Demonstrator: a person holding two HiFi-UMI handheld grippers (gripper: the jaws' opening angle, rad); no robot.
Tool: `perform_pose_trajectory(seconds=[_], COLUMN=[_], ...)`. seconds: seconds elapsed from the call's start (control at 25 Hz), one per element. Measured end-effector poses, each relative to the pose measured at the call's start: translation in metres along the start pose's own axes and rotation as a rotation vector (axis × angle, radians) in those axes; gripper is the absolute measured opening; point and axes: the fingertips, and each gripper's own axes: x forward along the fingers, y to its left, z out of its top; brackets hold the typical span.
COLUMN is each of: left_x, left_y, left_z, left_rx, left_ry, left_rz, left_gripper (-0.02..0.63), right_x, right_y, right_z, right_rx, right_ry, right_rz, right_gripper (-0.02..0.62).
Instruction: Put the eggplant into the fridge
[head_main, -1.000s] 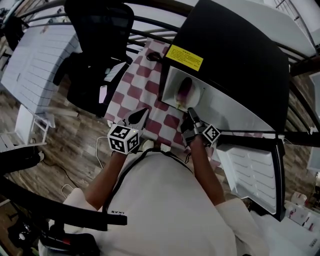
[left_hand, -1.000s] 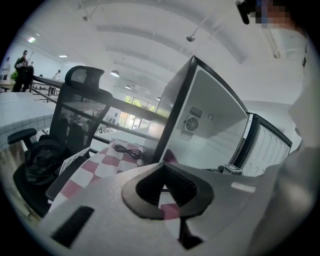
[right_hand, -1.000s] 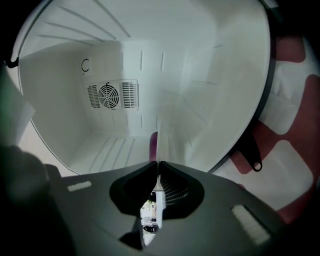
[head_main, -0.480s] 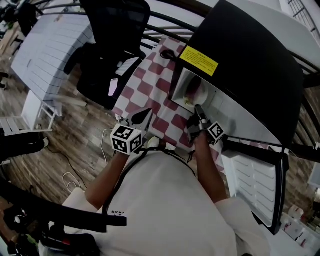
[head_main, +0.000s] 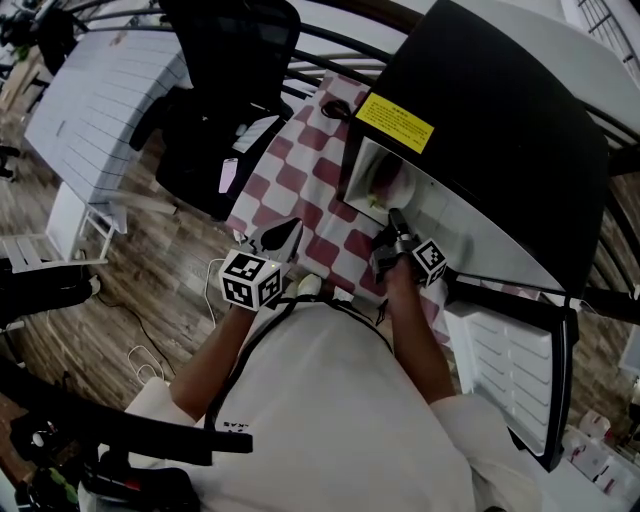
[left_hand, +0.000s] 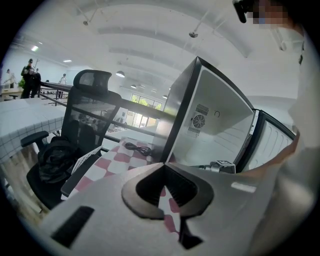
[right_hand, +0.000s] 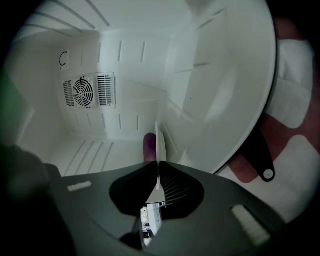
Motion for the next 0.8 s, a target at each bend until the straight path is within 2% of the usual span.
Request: perform_pose_trajectory(seconds=[0.24, 0.68, 0.8], left_x=[-0.001, -0.003, -0.003], left_y=[0.0, 0.0, -0.001], left_z=[-0.002, -0.005, -0.006], left_rx=[0.001, -0.004, -0.001], left_ry=[0.003, 0.004, 0.006], left_rz=[0.003, 0.004, 0.001], left_gripper=[0.002, 0.002, 0.002], right_x=[0.003, 0.01, 0.011], right_y=[-0.006, -0.013, -0.015], right_z=[0.003, 0.002, 0.0], right_rx=[-0.016, -0.166, -0.217], right_ry=[-0.016, 0.051, 0.096], right_rz=[-0.1, -0.222, -0.245], right_gripper=[0.023, 0.031, 0.036])
